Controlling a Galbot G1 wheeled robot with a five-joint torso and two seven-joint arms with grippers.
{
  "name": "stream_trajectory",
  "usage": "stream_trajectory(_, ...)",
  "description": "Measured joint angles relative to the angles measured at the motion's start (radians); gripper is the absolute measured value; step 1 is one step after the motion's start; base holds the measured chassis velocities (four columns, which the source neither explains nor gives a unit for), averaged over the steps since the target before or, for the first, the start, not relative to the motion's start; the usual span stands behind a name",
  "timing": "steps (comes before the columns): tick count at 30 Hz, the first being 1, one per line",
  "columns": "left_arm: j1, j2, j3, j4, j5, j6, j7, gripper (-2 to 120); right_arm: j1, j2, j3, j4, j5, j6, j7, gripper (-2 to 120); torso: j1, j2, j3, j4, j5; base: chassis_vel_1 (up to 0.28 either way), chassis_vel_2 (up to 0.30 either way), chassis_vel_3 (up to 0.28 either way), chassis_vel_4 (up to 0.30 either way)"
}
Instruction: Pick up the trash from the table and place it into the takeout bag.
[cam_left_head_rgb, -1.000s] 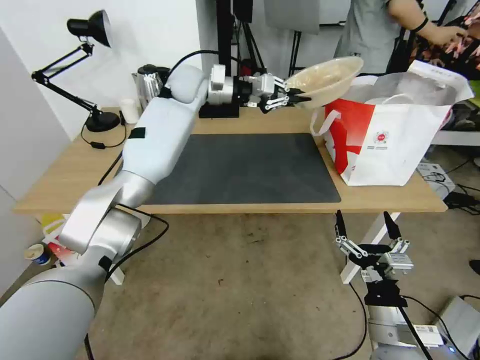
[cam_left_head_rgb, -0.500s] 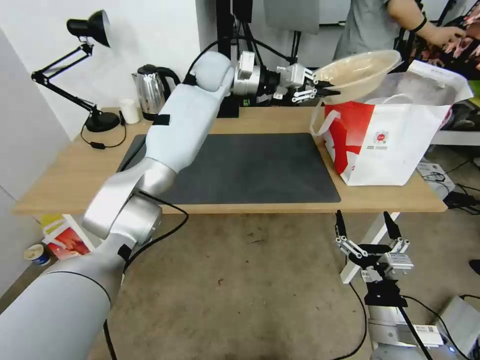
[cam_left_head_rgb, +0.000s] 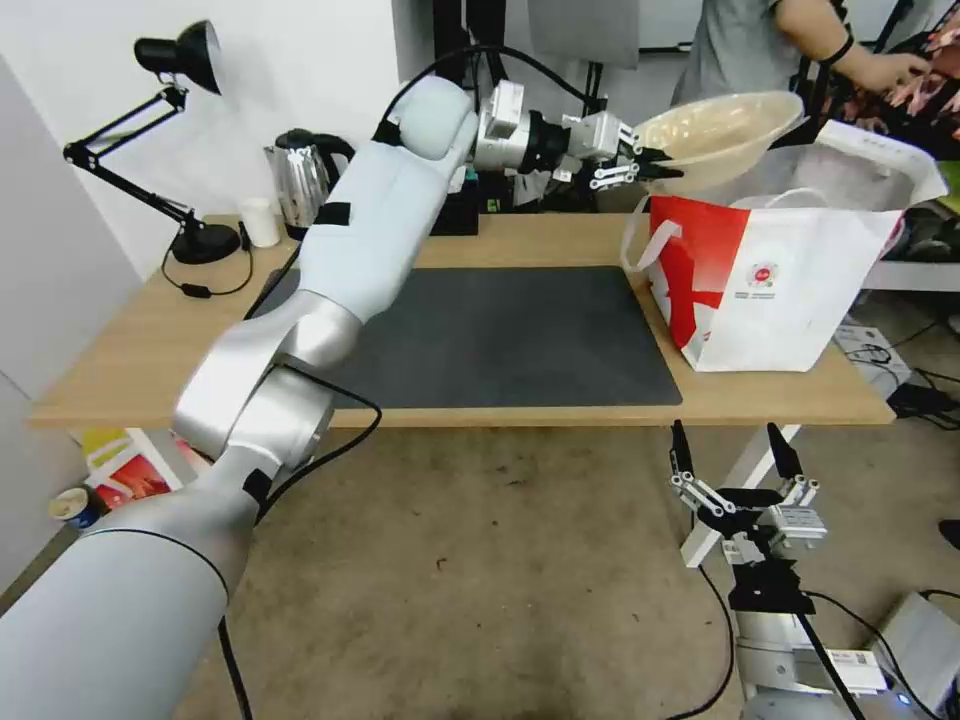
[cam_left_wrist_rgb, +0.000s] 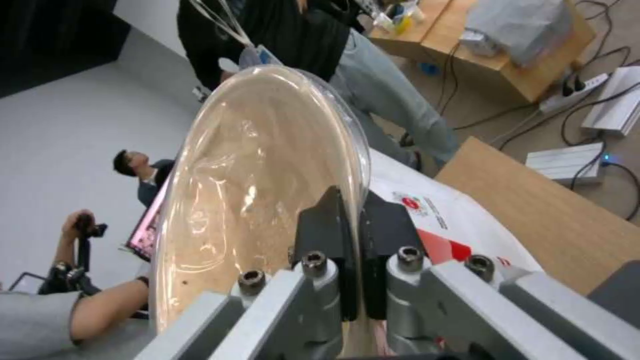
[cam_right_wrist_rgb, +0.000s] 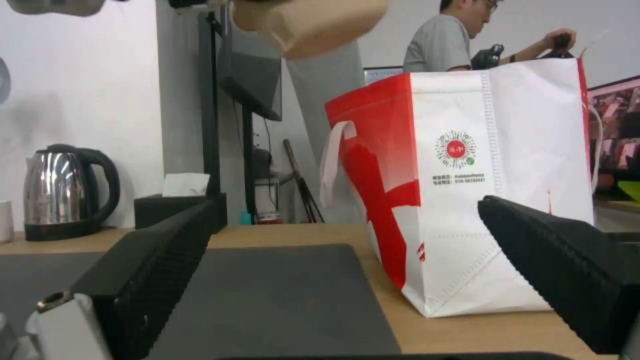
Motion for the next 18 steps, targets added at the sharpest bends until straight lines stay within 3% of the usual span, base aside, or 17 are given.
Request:
stream_trajectory(3,-0.005,-0.005,0.002,0.022,0.011,-0.008,-0.015,1,0.000,0.000,0.000,0.000,0.000,0.000,0.000,100,0.000,0.000,0.000,-0.0001,0.0002,0.000,0.000,0.000,0.000)
stream_trajectory(9,-0.024,-0.006,0.017,0.100,0.015,-0.030,-0.107,1,0.000,0.000,0.000,0.000,0.000,0.000,0.000,100,0.000,0.000,0.000,0.0001,0.0000,0.000,0.000,0.000,0.000)
stream_trajectory(18,-0.027,-0.005,0.012,0.139,0.026,-0.046,-0.143,1,0.000,0.000,0.000,0.000,0.000,0.000,0.000,100,0.000,0.000,0.000,0.0001,0.0000,0.000,0.000,0.000,0.000)
